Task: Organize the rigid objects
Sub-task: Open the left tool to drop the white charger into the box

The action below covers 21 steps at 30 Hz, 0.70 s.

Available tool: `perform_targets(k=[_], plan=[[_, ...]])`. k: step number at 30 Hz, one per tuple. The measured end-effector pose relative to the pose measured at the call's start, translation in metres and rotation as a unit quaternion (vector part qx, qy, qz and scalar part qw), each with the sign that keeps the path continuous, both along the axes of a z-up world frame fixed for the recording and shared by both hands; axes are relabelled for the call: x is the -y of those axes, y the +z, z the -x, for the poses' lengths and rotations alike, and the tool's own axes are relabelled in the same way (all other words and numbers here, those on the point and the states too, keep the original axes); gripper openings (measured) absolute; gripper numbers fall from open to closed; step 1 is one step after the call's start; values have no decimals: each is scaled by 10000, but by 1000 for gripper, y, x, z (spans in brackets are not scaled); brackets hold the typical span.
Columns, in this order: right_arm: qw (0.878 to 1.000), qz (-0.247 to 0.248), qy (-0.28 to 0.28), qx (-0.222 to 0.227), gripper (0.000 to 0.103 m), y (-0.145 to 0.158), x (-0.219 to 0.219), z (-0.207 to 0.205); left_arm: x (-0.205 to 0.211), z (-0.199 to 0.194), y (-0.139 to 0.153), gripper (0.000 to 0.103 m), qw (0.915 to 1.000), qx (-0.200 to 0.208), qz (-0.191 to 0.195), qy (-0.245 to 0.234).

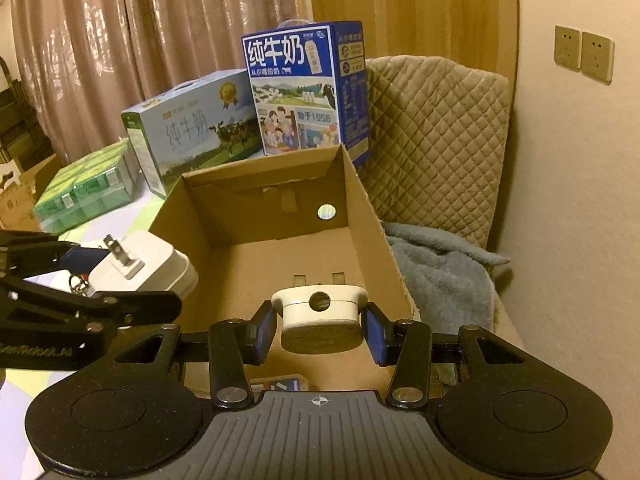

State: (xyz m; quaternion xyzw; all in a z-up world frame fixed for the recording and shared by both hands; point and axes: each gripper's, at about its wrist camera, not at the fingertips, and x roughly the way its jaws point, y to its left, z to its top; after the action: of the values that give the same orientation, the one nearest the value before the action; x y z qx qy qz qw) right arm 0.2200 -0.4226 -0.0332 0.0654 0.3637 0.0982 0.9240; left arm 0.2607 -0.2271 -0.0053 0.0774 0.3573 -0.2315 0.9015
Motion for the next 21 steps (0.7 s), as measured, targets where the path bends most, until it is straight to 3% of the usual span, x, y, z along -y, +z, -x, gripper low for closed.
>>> perform_targets(k=[8, 20, 21], plan=[[9999, 75, 72, -69, 43, -7, 1, -2, 11, -9, -8, 61, 9998, -19, -161, -105], [9998, -2, -49, -186, 43, -14, 9, -1, 16, -24, -20, 61, 9998, -152, -111, -112], [9998, -28, -72, -201, 43, -14, 11, -1, 16, -25, -20, 66, 9997, -179, -67, -120]])
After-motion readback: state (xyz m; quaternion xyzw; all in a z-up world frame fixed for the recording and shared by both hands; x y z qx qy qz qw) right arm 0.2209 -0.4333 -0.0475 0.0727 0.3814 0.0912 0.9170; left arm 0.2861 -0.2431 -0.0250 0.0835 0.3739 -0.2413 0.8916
